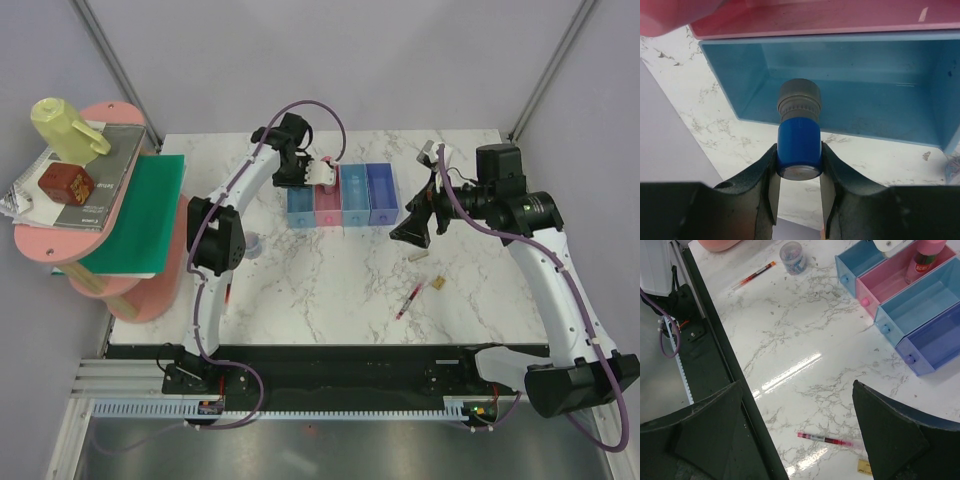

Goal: Sort the stationery into containers
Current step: Place the stationery in the storage box.

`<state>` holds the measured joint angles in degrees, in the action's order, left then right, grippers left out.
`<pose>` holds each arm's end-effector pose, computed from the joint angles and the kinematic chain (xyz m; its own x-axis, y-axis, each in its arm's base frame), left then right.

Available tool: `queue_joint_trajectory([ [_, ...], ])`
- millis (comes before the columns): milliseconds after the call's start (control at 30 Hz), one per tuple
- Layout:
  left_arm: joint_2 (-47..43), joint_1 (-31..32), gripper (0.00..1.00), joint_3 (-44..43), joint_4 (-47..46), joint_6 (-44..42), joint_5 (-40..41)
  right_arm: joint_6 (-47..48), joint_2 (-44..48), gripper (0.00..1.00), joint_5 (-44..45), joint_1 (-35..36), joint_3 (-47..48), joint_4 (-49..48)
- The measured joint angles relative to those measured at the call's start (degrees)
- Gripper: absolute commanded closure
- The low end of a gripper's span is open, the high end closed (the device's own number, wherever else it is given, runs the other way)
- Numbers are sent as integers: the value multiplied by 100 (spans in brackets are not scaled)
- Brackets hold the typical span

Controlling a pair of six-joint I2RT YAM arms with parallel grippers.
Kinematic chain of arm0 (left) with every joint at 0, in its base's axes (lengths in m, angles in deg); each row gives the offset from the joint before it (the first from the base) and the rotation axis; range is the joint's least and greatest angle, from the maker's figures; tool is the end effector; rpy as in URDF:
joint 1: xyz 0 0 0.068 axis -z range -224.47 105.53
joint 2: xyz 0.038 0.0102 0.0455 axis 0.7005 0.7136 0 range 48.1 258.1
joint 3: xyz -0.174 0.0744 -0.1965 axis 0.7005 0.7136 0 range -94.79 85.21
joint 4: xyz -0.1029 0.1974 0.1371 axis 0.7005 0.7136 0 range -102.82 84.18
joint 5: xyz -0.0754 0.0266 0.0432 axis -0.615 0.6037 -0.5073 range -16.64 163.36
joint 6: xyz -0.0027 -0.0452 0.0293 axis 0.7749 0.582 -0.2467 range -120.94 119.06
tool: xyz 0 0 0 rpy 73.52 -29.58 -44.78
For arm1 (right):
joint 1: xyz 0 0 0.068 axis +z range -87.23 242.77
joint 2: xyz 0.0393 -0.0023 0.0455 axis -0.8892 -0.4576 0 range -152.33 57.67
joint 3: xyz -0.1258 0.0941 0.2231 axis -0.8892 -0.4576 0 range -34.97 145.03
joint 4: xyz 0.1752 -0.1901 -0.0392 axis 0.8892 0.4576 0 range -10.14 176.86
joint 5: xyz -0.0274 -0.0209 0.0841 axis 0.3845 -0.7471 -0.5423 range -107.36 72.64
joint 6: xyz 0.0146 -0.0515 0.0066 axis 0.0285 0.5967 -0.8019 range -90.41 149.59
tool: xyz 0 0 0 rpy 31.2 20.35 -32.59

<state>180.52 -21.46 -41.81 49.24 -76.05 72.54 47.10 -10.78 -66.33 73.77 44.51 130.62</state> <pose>0.4505 -0.1918 0.2439 0.1641 0.9801 -0.1113 0.9233 -0.1129 0.3670 0.2176 0.0697 0.4027 -0.3893 -0.2769 -0.8785 -0.8514 0.4722 0.2285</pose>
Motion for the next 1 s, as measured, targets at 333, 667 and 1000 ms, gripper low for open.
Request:
queue_joint_trajectory([
  [333, 212, 46, 98, -7, -509, -37, 136, 31, -166, 2, 0, -37, -105, -2],
  [667, 345, 55, 98, -63, -933, -164, 339, 33, -199, 2, -4, -66, -219, -44],
  [1000, 424, 85, 91, -83, -1058, -258, 356, 31, -291, 2, -7, -107, -278, -70],
])
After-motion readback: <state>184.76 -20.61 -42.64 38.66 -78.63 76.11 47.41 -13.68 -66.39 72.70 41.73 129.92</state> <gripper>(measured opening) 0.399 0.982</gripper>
